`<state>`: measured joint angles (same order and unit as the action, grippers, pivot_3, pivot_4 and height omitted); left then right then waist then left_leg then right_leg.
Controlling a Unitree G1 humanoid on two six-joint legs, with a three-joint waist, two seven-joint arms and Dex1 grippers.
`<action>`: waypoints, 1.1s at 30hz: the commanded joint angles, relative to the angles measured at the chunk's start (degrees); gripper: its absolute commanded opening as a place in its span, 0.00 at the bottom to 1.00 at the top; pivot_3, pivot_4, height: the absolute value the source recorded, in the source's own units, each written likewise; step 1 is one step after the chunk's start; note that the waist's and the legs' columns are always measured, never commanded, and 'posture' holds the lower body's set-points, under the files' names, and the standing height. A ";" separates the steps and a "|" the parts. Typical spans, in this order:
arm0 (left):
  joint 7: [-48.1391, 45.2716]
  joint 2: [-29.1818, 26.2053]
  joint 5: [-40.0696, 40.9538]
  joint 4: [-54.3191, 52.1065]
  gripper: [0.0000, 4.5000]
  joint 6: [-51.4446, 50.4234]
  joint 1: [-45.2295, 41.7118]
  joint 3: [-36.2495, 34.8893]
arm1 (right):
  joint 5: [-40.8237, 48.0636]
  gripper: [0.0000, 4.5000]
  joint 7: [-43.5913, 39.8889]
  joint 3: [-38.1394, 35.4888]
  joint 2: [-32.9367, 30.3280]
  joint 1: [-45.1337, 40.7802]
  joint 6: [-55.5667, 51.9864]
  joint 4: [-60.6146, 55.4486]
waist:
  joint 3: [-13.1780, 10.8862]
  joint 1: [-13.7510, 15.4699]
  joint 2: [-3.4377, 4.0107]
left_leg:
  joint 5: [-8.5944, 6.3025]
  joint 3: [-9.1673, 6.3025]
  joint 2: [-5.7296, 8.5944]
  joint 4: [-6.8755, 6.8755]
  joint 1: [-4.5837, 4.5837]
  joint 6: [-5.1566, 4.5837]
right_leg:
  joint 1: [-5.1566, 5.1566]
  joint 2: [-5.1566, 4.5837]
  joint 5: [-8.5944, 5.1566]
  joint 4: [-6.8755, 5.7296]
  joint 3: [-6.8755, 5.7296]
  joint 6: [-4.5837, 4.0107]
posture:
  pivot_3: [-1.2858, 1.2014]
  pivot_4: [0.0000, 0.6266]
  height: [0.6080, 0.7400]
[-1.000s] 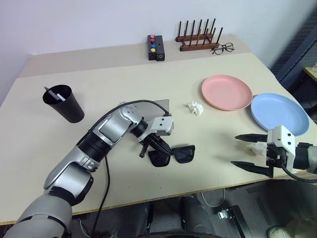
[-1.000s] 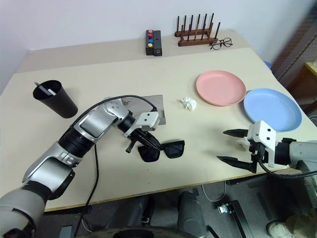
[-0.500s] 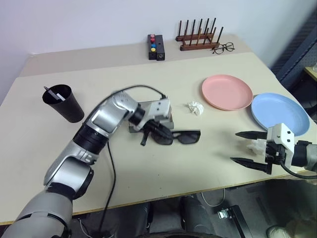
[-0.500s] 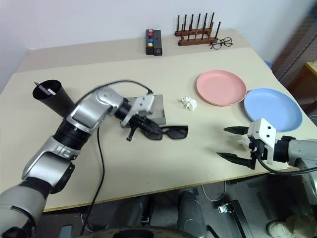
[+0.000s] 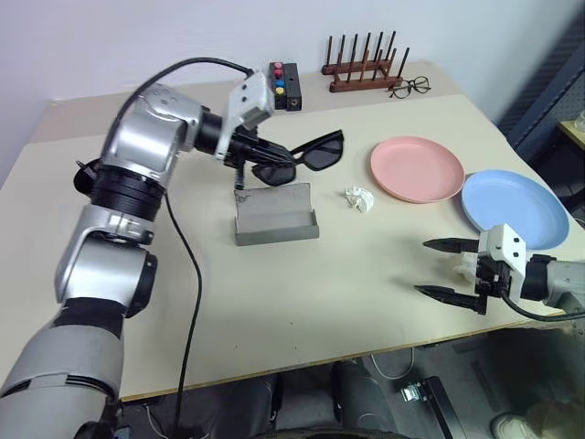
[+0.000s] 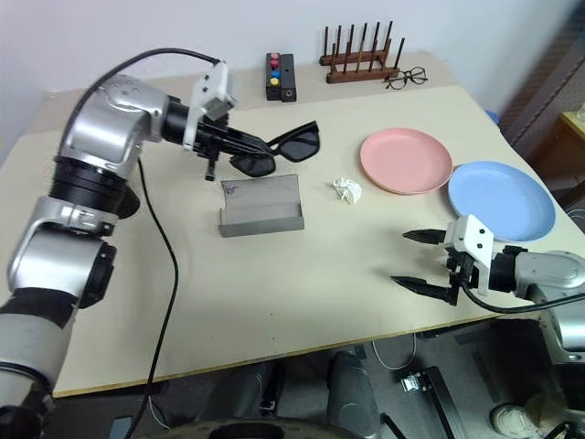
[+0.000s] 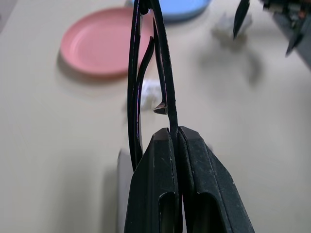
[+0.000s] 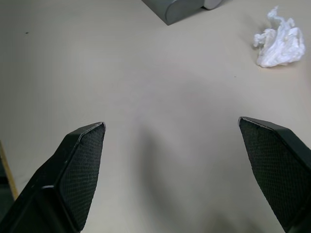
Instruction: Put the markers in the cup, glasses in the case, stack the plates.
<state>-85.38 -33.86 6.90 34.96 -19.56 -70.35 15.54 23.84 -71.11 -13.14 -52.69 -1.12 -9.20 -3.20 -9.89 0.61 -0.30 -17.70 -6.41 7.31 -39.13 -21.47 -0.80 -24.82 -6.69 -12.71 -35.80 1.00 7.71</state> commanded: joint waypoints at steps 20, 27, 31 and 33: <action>-5.81 6.42 -10.30 17.70 0.00 15.81 -1.02 7.52 | 1.70 1.00 3.05 -1.31 1.31 2.71 -0.83 -5.56 | -0.08 0.10 -0.14 | -0.01 0.01 0.02 -0.05 -0.10 -0.04 | -0.04 0.00 0.03 0.00 0.00 0.06 | 0.52 0.24 1.00; -4.35 8.07 -12.05 20.98 0.00 17.12 -1.73 6.69 | 1.89 1.00 3.61 -1.93 1.16 3.50 -0.97 -6.11 | -0.09 0.10 -0.15 | -0.02 0.00 0.02 -0.06 -0.10 -0.04 | -0.05 0.00 0.03 0.00 0.00 0.06 | 0.52 0.24 1.00; -5.38 8.45 -12.24 21.02 0.15 16.27 -1.49 6.59 | 1.99 1.00 3.58 -2.00 0.91 3.29 -0.79 -5.73 | -0.09 0.09 -0.15 | -0.02 0.01 0.02 -0.06 -0.10 -0.04 | -0.04 0.00 0.03 0.00 0.00 0.06 | 0.52 0.24 1.00; -6.48 8.38 -12.25 20.59 0.33 15.45 -1.26 6.81 | 1.99 1.00 3.54 -1.94 0.80 3.09 -0.69 -5.48 | -0.09 0.09 -0.15 | -0.02 0.01 0.02 -0.06 -0.10 -0.04 | -0.04 0.00 0.03 0.00 0.00 0.06 | 0.52 0.24 1.00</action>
<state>-90.92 -25.30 -5.54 56.29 -3.50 -70.10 23.43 24.96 -67.62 -12.61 -51.37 2.38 -10.36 -7.67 -9.98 0.70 -0.45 -17.72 -6.41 7.33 -39.18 -21.57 -0.85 -24.86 -6.69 -12.68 -35.80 1.01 7.77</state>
